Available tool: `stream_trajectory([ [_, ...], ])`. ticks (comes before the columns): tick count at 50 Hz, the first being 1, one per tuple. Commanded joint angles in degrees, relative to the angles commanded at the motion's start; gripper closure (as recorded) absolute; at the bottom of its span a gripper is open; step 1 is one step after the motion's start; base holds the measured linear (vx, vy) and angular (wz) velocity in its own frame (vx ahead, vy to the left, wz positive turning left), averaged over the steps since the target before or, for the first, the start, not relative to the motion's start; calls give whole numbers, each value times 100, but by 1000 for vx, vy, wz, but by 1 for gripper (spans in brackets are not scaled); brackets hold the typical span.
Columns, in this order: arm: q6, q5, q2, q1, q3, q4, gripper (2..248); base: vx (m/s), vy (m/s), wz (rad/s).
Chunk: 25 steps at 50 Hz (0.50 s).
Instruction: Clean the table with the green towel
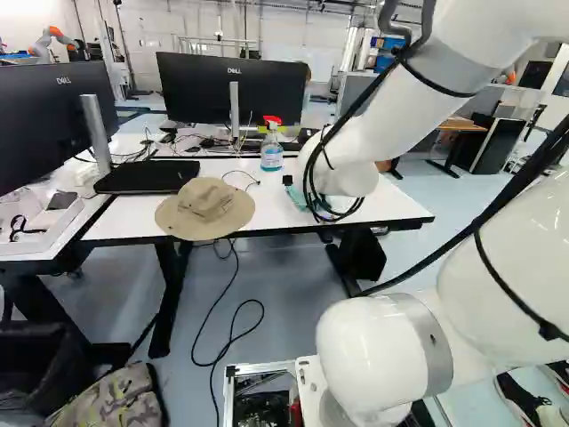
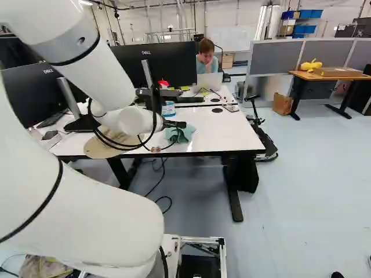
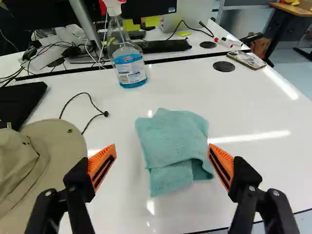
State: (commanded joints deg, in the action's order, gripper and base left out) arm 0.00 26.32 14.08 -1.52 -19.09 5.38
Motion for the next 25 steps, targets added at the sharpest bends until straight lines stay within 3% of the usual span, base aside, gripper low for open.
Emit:
stream_trajectory([
  [25,0,1120,91,72,667,-255,3,0,0,0],
])
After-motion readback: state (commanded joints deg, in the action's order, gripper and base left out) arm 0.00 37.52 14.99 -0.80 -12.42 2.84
